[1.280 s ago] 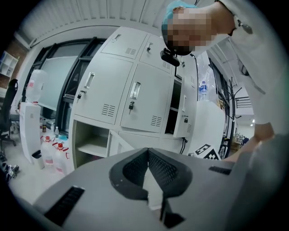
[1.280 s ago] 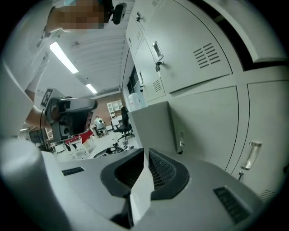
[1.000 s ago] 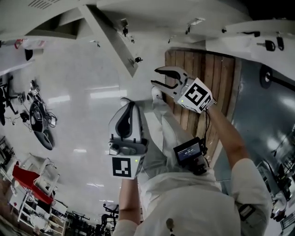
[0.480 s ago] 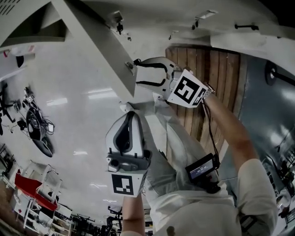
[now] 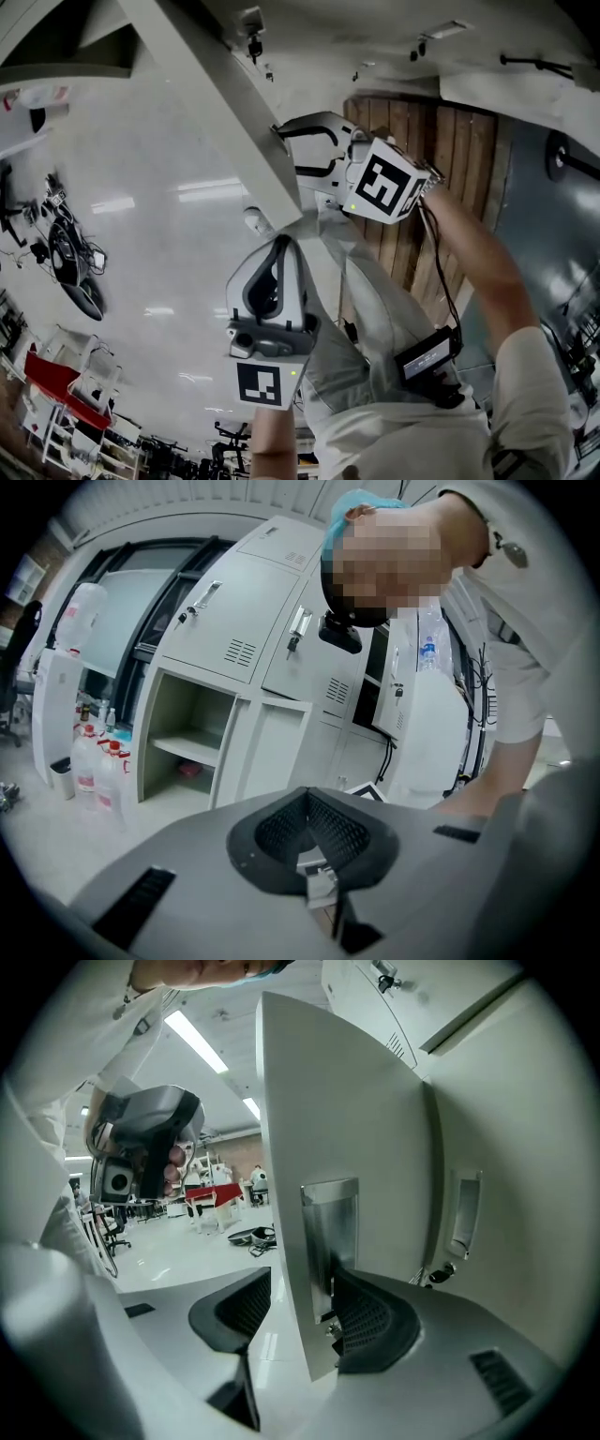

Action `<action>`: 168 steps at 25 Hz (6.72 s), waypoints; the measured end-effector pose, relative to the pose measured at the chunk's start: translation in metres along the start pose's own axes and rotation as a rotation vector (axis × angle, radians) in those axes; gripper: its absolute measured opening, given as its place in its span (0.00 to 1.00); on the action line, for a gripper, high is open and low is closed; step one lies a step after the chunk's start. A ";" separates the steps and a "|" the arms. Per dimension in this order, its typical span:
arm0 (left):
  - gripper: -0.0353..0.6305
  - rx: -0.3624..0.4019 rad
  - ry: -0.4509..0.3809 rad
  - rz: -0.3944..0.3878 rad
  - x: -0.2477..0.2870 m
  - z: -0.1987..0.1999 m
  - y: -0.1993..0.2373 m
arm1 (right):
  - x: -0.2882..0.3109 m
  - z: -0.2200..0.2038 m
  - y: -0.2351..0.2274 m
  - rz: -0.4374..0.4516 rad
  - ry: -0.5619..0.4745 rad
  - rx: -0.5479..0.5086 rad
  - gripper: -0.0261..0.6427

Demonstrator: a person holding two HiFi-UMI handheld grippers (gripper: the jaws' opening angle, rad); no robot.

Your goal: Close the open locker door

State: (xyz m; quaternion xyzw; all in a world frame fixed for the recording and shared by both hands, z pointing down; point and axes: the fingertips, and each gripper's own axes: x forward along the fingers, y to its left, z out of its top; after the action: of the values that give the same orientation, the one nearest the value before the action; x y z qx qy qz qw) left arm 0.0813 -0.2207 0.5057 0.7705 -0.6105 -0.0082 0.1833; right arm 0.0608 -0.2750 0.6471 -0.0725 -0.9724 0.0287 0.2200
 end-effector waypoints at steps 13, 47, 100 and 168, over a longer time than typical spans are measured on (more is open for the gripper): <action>0.06 -0.030 -0.042 0.071 -0.003 -0.019 0.038 | 0.034 0.007 0.018 0.074 -0.001 -0.018 0.35; 0.06 -0.054 -0.151 0.194 -0.094 0.015 0.240 | 0.199 0.091 -0.010 -0.285 -0.068 0.147 0.35; 0.06 -0.038 -0.151 0.215 -0.024 0.064 0.411 | 0.302 0.152 -0.199 -0.944 -0.223 0.359 0.37; 0.06 -0.078 -0.230 0.552 -0.284 0.114 0.341 | 0.197 0.323 0.068 -0.116 -0.259 0.159 0.08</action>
State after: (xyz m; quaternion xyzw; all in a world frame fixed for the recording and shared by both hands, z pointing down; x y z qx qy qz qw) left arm -0.3377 -0.0475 0.4389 0.5618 -0.8128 -0.0685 0.1377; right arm -0.2457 -0.1856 0.4336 0.0055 -0.9898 0.1020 0.0990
